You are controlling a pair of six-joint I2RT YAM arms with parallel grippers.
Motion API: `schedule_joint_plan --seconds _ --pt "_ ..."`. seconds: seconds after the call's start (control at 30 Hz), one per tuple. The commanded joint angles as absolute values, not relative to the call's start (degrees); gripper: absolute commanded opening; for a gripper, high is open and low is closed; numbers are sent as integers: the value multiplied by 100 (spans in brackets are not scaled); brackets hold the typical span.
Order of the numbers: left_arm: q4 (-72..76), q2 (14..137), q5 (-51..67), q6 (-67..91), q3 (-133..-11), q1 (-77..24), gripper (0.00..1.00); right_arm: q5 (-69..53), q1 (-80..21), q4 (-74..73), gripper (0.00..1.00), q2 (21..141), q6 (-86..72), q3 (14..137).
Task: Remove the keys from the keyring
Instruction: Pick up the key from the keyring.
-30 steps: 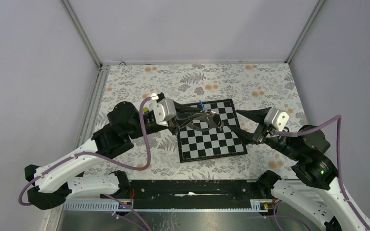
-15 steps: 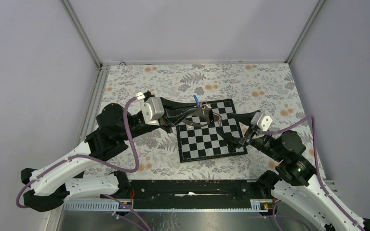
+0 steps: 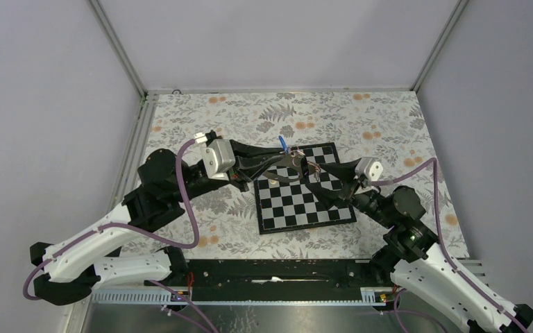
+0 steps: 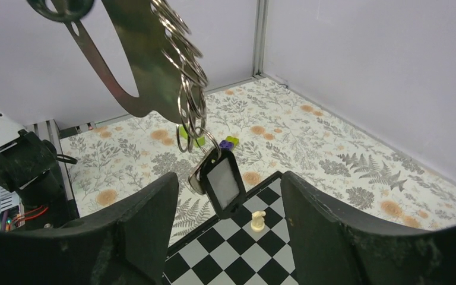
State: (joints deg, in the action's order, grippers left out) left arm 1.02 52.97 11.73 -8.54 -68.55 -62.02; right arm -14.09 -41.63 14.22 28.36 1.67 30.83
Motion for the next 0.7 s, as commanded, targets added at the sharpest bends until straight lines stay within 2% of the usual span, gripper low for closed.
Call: schedule_joint_plan --seconds 0.0,0.27,0.4,0.47,0.67 --pt "608 5247 1162 -816 -7151 -6179 0 -1267 -4147 2151 66 2866 -44 2985" --pt "618 5213 1113 -826 -7102 -6179 0 -1010 -4145 2169 20 2728 -63 3021" --pt "578 5188 1070 -835 -7102 -6179 0 -1028 -4146 1737 5 2598 200 3254" --pt "566 5163 1031 -850 -7089 -6179 0 -989 -4140 1474 0 2516 357 3426" --pt "526 5025 893 -870 -6990 -6179 0 -826 -4146 586 0 2421 972 4136"
